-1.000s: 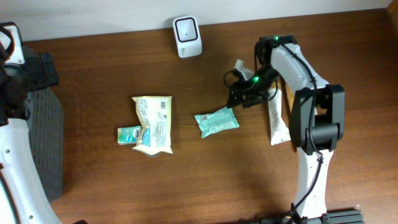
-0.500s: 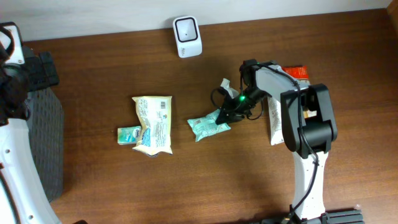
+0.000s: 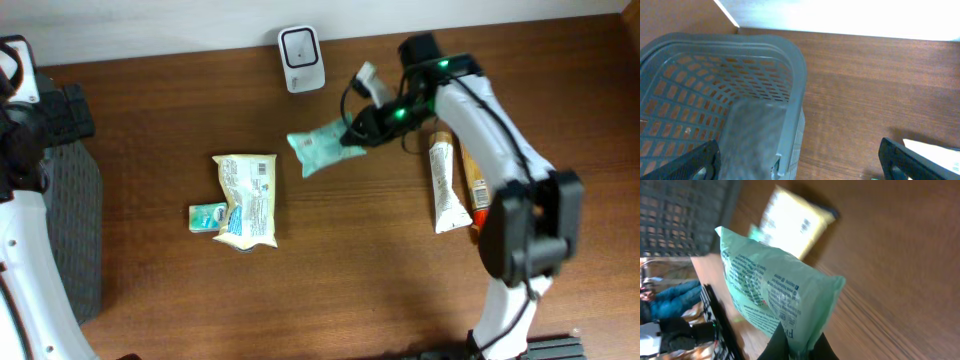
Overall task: Scan the item barcode
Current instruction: 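Hold the mint-green pack under the scanner with the right gripper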
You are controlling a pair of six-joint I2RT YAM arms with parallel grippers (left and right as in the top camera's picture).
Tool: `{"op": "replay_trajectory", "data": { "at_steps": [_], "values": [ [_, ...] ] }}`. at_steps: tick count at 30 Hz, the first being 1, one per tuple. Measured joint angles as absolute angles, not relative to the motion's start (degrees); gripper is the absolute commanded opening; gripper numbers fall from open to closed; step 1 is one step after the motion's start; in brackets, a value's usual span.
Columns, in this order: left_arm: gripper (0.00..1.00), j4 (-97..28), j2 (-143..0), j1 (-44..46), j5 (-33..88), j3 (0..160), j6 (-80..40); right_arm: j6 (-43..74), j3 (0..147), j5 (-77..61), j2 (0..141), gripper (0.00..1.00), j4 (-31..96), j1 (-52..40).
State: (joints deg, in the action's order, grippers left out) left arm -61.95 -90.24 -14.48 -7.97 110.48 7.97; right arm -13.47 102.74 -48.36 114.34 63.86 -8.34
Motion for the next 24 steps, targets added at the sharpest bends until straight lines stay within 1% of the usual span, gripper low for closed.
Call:
{"op": "replay_trajectory", "data": {
  "at_steps": [3,6,9,12,15,16,17,18,19,20,21,22,24],
  "values": [
    [0.99,-62.0,-90.2,-14.5,-8.0,110.5,8.0,-11.8,103.7,-48.3,106.1,0.04,64.8,-8.3],
    [0.99,-61.9,-90.2,-14.5,-8.0,110.5,8.0,-10.2,103.7,-47.7,102.8,0.04,65.8,-8.3],
    [0.99,-61.9,-90.2,-14.5,-8.0,110.5,8.0,-9.1,103.7,-46.1,102.6,0.04,65.9,-8.4],
    [0.99,-61.9,-90.2,-14.5,-8.0,110.5,8.0,-4.7,103.7,-35.2,102.6,0.04,57.5,-10.1],
    [0.99,-61.9,-90.2,-14.5,-8.0,110.5,8.0,-2.8,103.7,-14.0,102.6,0.04,45.3,-15.9],
    [0.99,-61.9,-90.2,-14.5,-7.9,110.5,8.0,-3.3,103.8,-5.1,103.1,0.04,38.5,-18.8],
    [0.99,-61.8,-90.2,-14.5,-8.0,110.5,8.0,-4.4,103.7,-0.6,103.5,0.04,35.0,-20.3],
    [0.99,-61.9,-90.2,-14.5,-8.0,110.5,8.0,-7.4,104.0,8.6,105.4,0.04,26.7,-22.9],
    [0.99,-61.9,-90.2,-14.5,-7.9,110.5,8.0,-9.4,103.8,11.0,106.2,0.04,23.3,-23.6],
    [0.99,-62.0,-90.2,-14.5,-8.0,110.5,8.0,-14.2,104.3,15.9,109.3,0.04,13.9,-24.4],
    [0.99,-61.8,-90.2,-14.5,-8.0,110.5,8.0,-18.8,104.3,18.8,111.9,0.04,9.4,-24.7],
    [0.99,-61.8,-90.2,-14.5,-8.0,110.5,7.9,-24.8,104.2,20.5,115.0,0.04,1.7,-24.8],
    [0.99,-61.9,-90.2,-14.5,-8.0,110.5,8.0,-32.2,104.1,22.0,118.7,0.04,-4.2,-24.8]
  ]
}}
